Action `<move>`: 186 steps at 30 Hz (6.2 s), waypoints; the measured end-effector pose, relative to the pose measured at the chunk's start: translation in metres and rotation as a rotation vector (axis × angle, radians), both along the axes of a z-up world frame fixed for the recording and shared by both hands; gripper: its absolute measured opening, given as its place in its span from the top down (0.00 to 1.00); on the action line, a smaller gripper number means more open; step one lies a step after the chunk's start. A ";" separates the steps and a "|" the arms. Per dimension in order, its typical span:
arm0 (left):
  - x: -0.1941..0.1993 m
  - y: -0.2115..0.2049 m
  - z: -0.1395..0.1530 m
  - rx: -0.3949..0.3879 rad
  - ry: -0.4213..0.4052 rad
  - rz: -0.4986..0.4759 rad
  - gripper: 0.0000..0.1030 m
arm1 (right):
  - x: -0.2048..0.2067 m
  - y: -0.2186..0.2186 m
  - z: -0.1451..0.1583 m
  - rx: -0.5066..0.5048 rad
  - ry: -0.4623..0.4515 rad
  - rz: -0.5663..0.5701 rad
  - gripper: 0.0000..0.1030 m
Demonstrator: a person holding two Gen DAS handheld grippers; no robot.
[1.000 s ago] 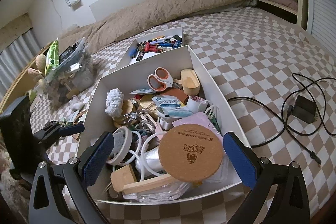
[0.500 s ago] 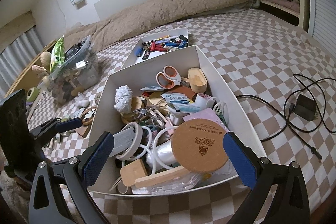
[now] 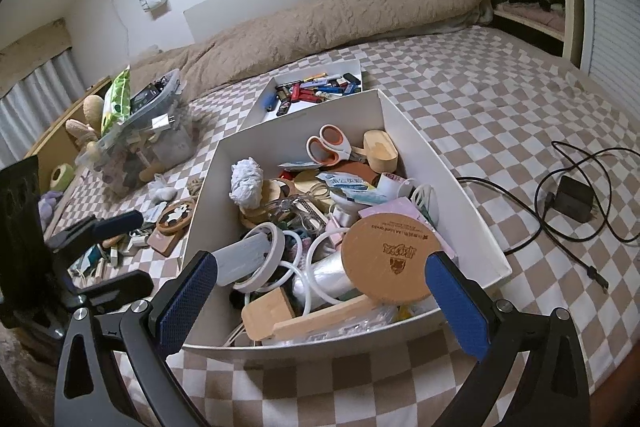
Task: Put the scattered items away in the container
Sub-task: 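Lift both open tools out of the white box, then move the left tool to the brocade pouch while the right tool approaches the yellow tissue pack, then close the left tool on the brocade pouch while the right tool grasps the tissue pack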
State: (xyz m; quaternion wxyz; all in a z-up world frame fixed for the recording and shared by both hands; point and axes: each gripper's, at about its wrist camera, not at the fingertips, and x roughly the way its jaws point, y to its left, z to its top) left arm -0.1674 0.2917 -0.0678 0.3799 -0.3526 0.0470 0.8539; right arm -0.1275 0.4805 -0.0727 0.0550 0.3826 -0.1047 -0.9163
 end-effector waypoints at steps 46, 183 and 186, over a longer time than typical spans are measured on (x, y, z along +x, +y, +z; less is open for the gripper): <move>0.026 -0.122 0.018 0.036 0.030 0.241 0.00 | 0.034 -0.114 0.021 0.115 0.180 0.082 0.00; 0.023 -0.415 -0.127 0.012 -0.224 0.786 0.76 | -0.095 -0.312 -0.151 0.136 -0.186 0.493 0.00; 0.032 -0.389 -0.127 0.007 -0.222 0.706 0.76 | -0.087 -0.321 -0.157 0.227 -0.166 0.511 0.00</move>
